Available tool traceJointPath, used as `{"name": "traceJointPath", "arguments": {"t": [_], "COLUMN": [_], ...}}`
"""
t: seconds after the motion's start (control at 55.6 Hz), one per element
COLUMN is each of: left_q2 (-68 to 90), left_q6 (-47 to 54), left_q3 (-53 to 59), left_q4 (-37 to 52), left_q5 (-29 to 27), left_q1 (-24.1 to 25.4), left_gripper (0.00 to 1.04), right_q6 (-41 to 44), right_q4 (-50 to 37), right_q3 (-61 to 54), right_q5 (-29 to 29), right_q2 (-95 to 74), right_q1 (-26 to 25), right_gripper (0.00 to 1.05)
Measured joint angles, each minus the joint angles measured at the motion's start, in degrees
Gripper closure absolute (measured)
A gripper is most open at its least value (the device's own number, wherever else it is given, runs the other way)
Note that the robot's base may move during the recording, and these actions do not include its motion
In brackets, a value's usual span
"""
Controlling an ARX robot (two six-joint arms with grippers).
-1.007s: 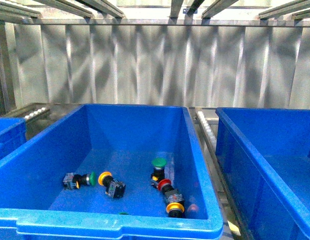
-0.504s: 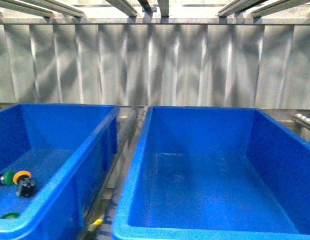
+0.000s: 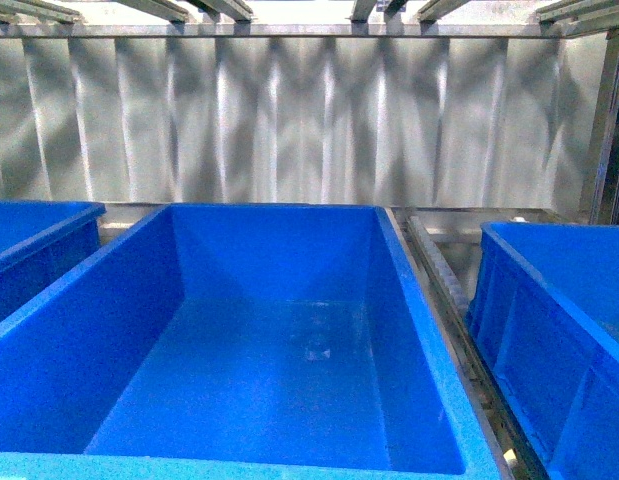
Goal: Pick red and yellow buttons and place in box
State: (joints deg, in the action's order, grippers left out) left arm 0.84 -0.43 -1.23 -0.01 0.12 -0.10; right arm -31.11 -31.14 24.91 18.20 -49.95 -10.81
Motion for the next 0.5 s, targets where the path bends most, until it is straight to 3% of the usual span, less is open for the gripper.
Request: {"name": "traceJointPath", "arguments": {"t": [0.18, 0.252, 0.504], "left_q2": [0.0, 0.0, 0.0], "left_q6": [0.0, 0.0, 0.0], "left_q3": [0.0, 0.0, 0.0], "left_q4": [0.0, 0.0, 0.0], "left_q5": [-0.11, -0.11, -0.11], "left_q1": [0.0, 0.02, 0.02], "left_gripper": [0.08, 0.08, 0.08], "right_q6": [20.55, 22.8, 29.53], "right_q4": [4.52, 5.79, 9.2], "right_q3": [14.47, 20.02, 33.29], "right_q5": [-1.62, -5.81, -8.79], "right_q2": [-21.4, -28.52, -44.09], "right_q1": [-2.12, -4.02, -7.48], "right_gripper": [0.73, 0.73, 0.74]}}
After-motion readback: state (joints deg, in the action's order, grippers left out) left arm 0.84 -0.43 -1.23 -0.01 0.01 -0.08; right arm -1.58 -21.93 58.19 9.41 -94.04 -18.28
